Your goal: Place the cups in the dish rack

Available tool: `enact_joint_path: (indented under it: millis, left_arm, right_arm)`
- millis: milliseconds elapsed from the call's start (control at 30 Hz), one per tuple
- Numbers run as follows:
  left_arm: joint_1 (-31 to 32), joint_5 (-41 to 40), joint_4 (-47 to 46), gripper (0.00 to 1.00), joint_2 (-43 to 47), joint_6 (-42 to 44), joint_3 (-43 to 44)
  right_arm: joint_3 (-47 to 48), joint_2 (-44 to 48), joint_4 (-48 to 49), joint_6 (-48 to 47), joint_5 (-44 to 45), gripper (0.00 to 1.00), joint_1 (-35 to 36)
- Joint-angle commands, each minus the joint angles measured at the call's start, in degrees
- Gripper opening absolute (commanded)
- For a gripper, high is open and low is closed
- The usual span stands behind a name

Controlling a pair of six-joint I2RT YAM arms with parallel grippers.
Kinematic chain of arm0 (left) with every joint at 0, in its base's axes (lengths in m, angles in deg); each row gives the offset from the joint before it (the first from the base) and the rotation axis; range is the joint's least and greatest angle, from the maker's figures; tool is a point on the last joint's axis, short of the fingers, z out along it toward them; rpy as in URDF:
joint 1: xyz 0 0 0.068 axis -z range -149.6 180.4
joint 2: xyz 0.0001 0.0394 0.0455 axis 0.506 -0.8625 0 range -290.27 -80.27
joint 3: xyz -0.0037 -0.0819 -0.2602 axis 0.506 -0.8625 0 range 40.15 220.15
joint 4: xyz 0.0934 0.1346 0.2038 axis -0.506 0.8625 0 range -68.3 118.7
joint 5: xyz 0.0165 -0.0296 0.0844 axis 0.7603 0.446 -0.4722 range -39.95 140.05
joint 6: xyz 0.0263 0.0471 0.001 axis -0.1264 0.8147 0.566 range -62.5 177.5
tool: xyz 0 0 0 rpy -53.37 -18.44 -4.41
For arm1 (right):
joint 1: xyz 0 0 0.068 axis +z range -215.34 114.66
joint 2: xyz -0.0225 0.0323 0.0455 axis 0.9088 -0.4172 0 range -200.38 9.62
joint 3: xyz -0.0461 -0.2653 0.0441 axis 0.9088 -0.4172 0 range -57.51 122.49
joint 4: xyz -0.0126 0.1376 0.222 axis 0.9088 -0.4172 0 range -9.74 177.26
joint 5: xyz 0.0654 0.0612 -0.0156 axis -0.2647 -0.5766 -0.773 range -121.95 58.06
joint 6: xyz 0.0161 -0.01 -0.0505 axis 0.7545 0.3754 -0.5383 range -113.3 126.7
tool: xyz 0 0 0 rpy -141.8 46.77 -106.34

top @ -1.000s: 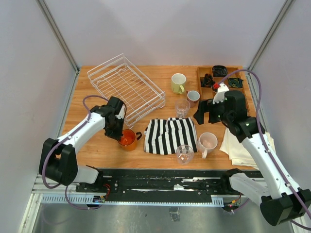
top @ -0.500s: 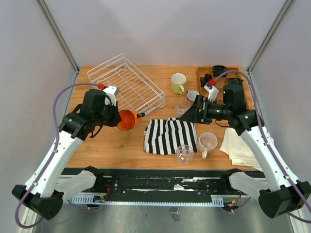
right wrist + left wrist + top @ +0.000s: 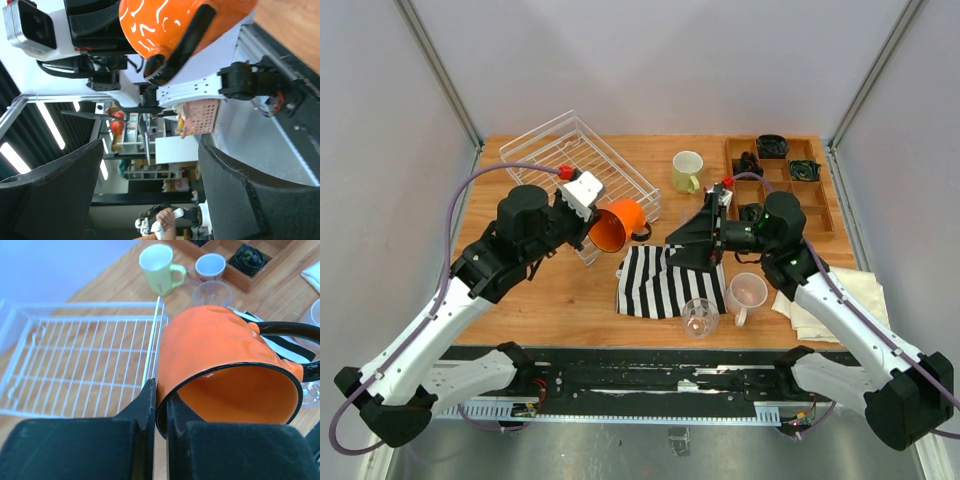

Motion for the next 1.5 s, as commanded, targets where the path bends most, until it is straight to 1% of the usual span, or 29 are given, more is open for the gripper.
enact_joint_path:
  millis: [0,133,167,300,467,667,833,967,1067,1167,1300,1333,1400,1433,1467]
  left_arm:
    - [1.7,1.8,-14.7,0.0,2.8,10.5,-1.8]
    - [2.0,4.4,-20.4,0.01,5.1,12.3,-4.4]
    - [2.0,4.7,-20.7,0.0,5.2,12.3,-4.5]
    - [2.6,6.2,-21.8,0.0,4.6,11.6,-4.5]
    - [4.2,5.8,-23.4,0.01,4.3,11.0,-4.3]
    - [5.1,5.2,-23.6,0.01,3.6,11.7,-5.0]
    - [5.2,5.3,-24.7,0.01,3.7,11.3,-6.8]
    - [5.2,6.4,-25.2,0.01,4.0,10.7,-7.1]
    - [5.2,7.0,-26.0,0.0,5.0,9.8,-7.1]
    - [5.2,7.2,-26.2,0.01,6.0,9.8,-7.5]
    - [5.2,7.9,-25.0,0.0,6.5,9.6,-7.3]
    - [5.2,7.9,-24.8,0.0,6.6,9.6,-7.3]
    - [5.2,7.6,-24.3,0.0,6.6,9.5,-7.2]
    - [5.2,6.9,-24.2,0.0,6.6,9.3,-7.0]
    - [5.2,6.1,-24.0,0.01,6.3,9.0,-6.8]
  right_arm:
    - [0.2,-2.2,14.4,11.4,1.4,0.75,4.0]
    - [0.6,-4.9,17.1,12.3,2.4,0.7,6.1]
    - [0.7,-5.6,17.9,12.8,2.6,0.67,6.5]
    - [1.1,-8.5,20.5,13.6,3.2,0.62,7.3]
    - [1.4,-13.2,27.6,17.3,4.5,0.55,7.8]
    - [3.8,-16.8,31.0,18.6,6.2,0.5,9.9]
    - [4.7,-18.8,35.1,20.3,7.8,0.49,11.7]
    - [5.0,-19.7,35.4,20.2,8.7,0.45,12.4]
    - [4.2,-21.0,39.0,22.1,9.6,0.39,12.6]
    - [3.8,-22.6,43.4,24.5,10.8,0.3,12.5]
    - [4.8,-24.7,46.0,25.6,11.5,0.23,12.6]
    - [5.1,-25.3,47.0,25.8,11.5,0.2,12.5]
    - [5.8,-26.6,48.5,26.7,11.4,0.04,12.6]
    - [6.2,-27.2,49.2,27.0,11.3,0.01,12.5]
    - [6.8,-27.7,49.5,26.9,10.9,0.01,12.6]
